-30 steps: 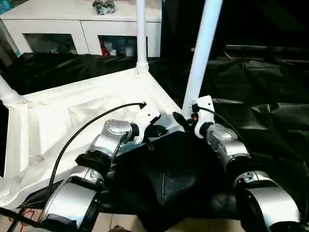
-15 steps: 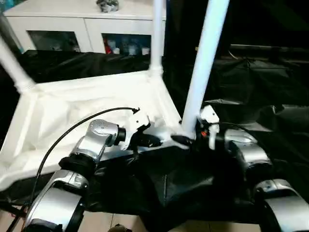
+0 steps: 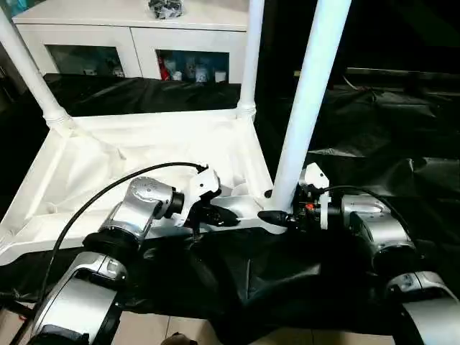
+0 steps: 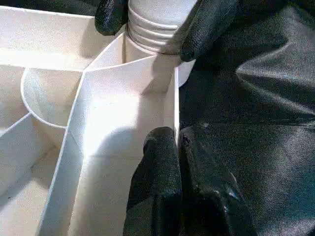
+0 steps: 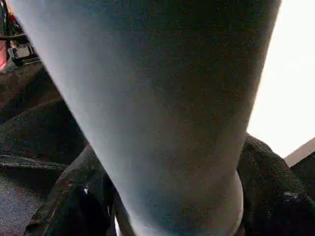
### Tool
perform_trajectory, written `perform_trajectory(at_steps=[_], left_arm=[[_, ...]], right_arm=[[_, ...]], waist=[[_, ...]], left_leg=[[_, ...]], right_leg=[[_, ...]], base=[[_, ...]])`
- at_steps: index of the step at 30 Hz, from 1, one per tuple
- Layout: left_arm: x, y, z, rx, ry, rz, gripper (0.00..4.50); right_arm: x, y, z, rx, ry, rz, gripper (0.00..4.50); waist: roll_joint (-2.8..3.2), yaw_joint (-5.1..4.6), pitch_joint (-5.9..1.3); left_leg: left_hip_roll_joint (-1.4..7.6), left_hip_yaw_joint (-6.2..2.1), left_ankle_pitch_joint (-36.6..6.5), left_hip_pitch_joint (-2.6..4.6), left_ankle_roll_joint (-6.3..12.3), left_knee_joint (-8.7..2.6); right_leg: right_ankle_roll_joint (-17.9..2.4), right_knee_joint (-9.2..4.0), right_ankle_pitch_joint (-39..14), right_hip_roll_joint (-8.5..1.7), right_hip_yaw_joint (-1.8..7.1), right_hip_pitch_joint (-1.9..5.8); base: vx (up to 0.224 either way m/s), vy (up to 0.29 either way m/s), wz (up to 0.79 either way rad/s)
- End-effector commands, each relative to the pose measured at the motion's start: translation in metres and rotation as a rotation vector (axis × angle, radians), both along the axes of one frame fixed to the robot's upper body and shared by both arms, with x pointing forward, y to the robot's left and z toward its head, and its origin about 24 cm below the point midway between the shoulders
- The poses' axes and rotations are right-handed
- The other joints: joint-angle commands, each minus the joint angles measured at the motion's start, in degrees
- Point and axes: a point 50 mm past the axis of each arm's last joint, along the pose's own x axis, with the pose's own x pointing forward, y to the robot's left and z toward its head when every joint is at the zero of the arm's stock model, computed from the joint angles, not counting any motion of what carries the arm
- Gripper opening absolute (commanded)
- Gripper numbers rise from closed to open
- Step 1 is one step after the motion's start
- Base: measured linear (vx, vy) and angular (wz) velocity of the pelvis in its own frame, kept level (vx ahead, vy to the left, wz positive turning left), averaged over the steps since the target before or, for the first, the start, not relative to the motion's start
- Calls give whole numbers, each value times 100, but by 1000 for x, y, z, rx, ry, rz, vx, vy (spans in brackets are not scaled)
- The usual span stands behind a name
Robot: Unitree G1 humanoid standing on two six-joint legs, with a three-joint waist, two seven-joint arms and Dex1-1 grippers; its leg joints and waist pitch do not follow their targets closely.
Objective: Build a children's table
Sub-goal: Rotate leg to tighten
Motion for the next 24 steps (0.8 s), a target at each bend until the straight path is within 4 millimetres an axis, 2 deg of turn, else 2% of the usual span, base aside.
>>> perform_trajectory(at_steps=[1,4,5,6,8,10,11,13,14,15,16,17,19,22,24], left_arm=[[4,-22,12,-73,-59,-3,0],[7,-28,13,-88,-66,42,0],[11,-36,13,-101,-83,103,0],[12,-40,13,-103,-89,122,0],[13,-47,13,-109,-95,151,0],[14,-51,13,-109,-103,172,0],[15,-59,13,-108,-115,201,0],[16,-68,13,-111,-138,223,0],[16,-69,13,-112,-140,223,0],[14,-75,13,-120,-155,217,0],[14,-77,13,-121,-159,212,0],[13,-77,13,-123,-156,205,0],[11,-77,12,-125,-146,186,0],[8,-73,11,-117,-141,159,0],[5,-64,9,-104,-132,102,0]], right_arm=[[-8,25,-13,26,74,64,280],[-3,28,-18,3,77,-50,279],[6,31,-26,-52,80,-230,279],[9,32,-29,-69,82,-288,279],[13,34,-33,-96,81,-391,277],[14,37,-35,-107,88,-451,277],[18,40,-38,-129,91,-567,277],[21,46,-40,-134,96,-656,277],[21,47,-40,-132,97,-659,277],[22,59,-37,-120,69,-644,277],[22,63,-36,-121,52,-634,277],[22,65,-35,-106,52,-624,312],[22,68,-33,-52,85,-595,347],[23,65,-30,-14,97,-575,356],[25,54,-24,-42,28,-518,390]], waist=[[-75,-17,-356],[-63,-22,-331],[-47,-55,-322],[-46,-76,-313],[-58,-154,-292],[-52,-180,-293],[-57,-197,-292],[-43,-216,-301],[-19,-223,-301],[-46,-234,-304],[-42,-245,-306],[-42,-253,-312],[-46,-262,-309],[-39,-255,-311],[-38,-252,-320]], left_leg=[[200,-65,-1064,125,425,-389],[206,-65,-1178,133,329,-410],[199,-76,-1288,144,200,-430],[200,-89,-1381,157,102,-451],[178,-111,-1681,165,-45,-470],[178,-111,-1695,152,-23,-475],[174,-112,-1680,160,-29,-481],[162,-115,-1679,166,-58,-482],[159,-111,-1690,169,-57,-480],[153,-109,-1693,156,-26,-476],[153,-110,-1690,146,-9,-477],[149,-108,-1656,137,35,-472],[150,-103,-1641,132,111,-470],[161,-101,-1647,138,149,-470],[166,-100,-1565,119,191,-465]], right_leg=[[-1519,-367,-595,-275,245,267],[-1465,-391,-874,-281,256,243],[-1427,-413,-1113,-290,258,222],[-1388,-430,-1282,-296,260,213],[-1188,-510,-1860,-309,255,212],[-1097,-523,-1861,-297,265,215],[-1089,-523,-1815,-289,270,200],[-1070,-530,-1809,-287,268,201],[-1075,-530,-1776,-283,272,194],[-1074,-533,-1711,-276,266,208],[-1076,-529,-1686,-284,265,206],[-1084,-520,-1614,-279,263,217],[-1118,-514,-1517,-266,265,222],[-1159,-509,-1478,-273,268,224],[-1201,-489,-1324,-270,261,241]], base=[[0,0,0],[0,0,0],[0,0,0],[0,0,0],[0,0,0],[0,0,0],[0,0,0],[0,0,0],[0,0,0],[0,0,0],[0,0,0],[0,0,0],[0,0,0],[0,0,0],[0,0,0]])
